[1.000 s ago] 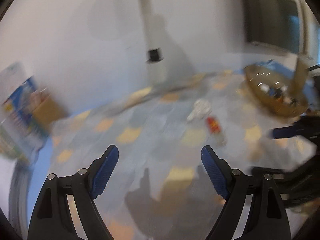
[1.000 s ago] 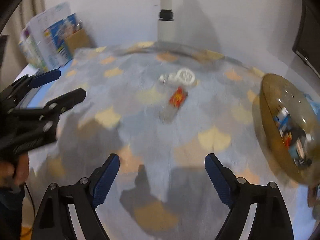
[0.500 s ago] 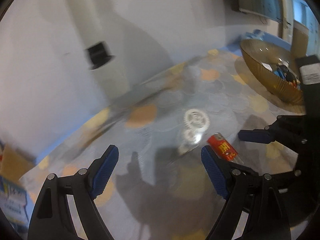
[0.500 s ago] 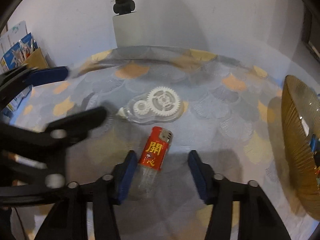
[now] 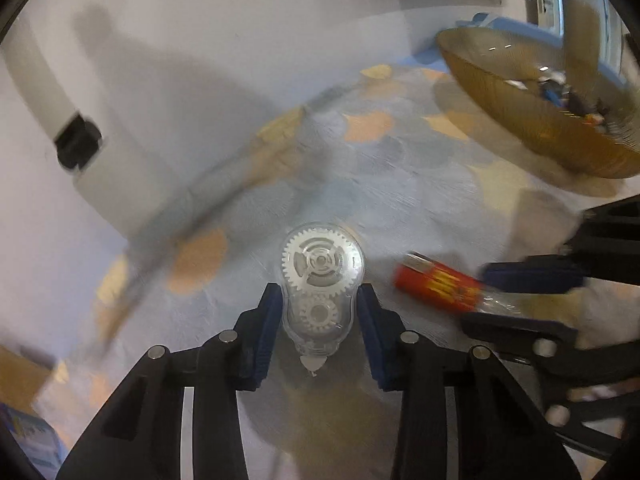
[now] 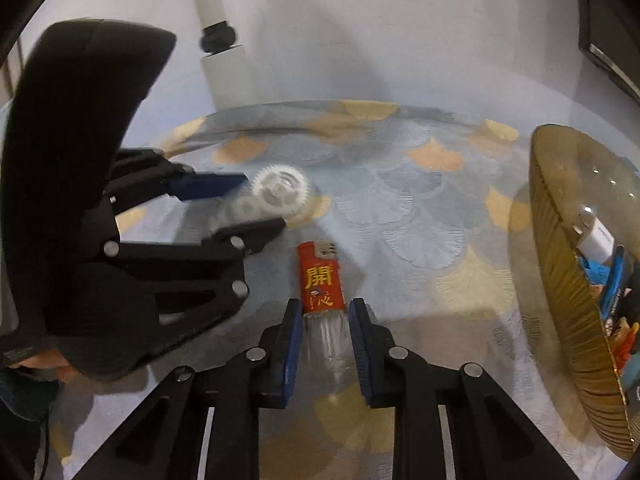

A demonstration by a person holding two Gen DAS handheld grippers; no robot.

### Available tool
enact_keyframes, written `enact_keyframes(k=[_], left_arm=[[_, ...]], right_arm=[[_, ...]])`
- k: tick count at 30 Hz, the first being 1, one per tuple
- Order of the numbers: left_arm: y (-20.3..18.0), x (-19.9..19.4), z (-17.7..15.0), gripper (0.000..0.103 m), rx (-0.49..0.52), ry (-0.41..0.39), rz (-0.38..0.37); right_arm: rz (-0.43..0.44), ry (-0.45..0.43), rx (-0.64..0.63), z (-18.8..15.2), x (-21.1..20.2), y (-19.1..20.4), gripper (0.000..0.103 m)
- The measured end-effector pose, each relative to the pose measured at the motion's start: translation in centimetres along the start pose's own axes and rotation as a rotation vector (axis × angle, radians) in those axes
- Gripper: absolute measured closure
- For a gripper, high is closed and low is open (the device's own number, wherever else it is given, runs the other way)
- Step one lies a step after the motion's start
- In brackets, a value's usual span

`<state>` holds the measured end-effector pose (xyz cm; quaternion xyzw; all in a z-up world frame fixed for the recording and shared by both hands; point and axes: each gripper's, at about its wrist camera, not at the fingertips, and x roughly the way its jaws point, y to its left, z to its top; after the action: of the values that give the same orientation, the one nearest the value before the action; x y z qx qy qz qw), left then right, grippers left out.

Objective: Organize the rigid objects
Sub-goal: 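Grasp the red lighter with the right tool while the left tool grasps the white gears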

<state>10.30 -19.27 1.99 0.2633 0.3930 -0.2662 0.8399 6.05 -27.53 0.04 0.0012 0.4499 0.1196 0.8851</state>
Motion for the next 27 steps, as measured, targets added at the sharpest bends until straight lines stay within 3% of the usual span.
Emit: enact_keyframes(k=[8, 12, 19, 20, 21, 24, 27], left_arm=[[-2.2, -6.8, -7.3, 0.068, -0.094, 0.027, -0.079], [-4.1, -10.2, -12.1, 0.068, -0.151, 0.036, -0.094], [-6.3, -14.1, -16.8, 0.067, -0.274, 0.03, -0.118], [-6.5, -14.2, -17.0, 0.065, -0.285, 0.026, -0.101], [-6.5, -14.2, -17.1, 0.056, -0.297, 0.025, -0.087], [-6.3, -14.3, -17.7, 0.052, -0.354, 0.009, -0.074], [-6.3, -14.4, -17.8, 0.033, -0.383, 0.007, -0.07]], right_arm=[[0.111, 0.05, -0.03, -3.7, -3.1, 1.5, 0.081], [0.103, 0.049, -0.108, -7.1, -5.8, 3.8, 0.081], [0.097, 0.056, -0.224, -12.8, -9.5, 5.6, 0.081], [0.106, 0.055, -0.213, -13.3, -9.8, 5.4, 0.081], [0.11, 0.056, -0.206, -13.4, -9.9, 5.2, 0.081], [0.123, 0.067, -0.16, -13.6, -10.2, 4.6, 0.079], [0.15, 0.079, -0.116, -13.7, -10.3, 4.4, 0.072]])
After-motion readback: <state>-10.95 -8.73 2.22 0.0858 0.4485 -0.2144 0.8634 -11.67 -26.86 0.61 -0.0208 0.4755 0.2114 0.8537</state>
